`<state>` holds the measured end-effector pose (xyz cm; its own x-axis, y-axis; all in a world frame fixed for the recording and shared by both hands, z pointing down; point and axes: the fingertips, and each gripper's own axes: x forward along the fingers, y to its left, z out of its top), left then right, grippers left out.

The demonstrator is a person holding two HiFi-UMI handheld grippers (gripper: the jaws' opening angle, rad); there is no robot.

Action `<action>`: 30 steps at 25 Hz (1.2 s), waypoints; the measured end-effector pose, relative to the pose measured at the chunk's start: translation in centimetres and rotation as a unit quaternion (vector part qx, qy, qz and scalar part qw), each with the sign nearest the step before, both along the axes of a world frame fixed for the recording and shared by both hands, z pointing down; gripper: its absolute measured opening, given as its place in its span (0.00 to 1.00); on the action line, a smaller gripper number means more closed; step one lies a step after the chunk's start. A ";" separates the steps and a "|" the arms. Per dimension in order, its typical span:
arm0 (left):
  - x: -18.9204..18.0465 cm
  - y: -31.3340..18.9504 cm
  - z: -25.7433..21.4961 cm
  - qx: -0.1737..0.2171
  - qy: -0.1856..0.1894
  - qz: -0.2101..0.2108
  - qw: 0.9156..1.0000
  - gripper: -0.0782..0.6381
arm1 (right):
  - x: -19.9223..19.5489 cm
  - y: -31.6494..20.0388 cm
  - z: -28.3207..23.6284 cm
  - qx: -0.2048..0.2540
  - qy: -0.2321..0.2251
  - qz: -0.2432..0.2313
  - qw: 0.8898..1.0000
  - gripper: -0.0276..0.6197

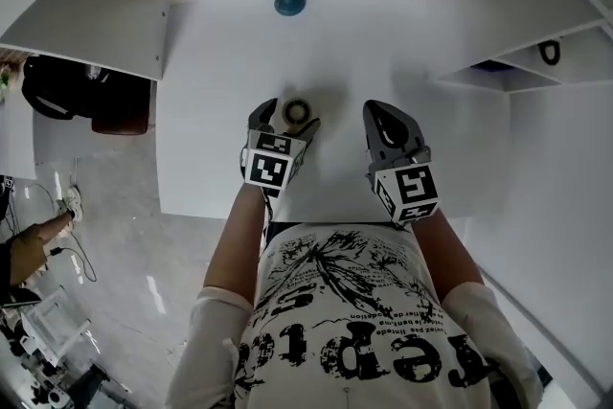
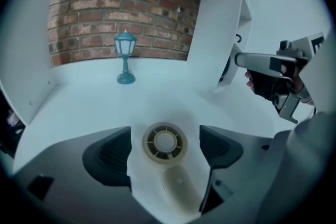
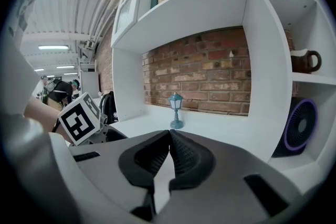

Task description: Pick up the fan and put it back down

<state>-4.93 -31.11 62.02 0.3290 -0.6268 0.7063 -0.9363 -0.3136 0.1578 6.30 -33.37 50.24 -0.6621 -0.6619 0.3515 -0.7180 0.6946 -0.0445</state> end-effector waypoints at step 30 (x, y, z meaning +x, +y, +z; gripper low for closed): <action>0.4 0.3 3.4 -0.044 -0.045 0.007 0.998 0.65 | 1.8 0.0 0.4 -0.011 0.013 0.022 1.000 0.07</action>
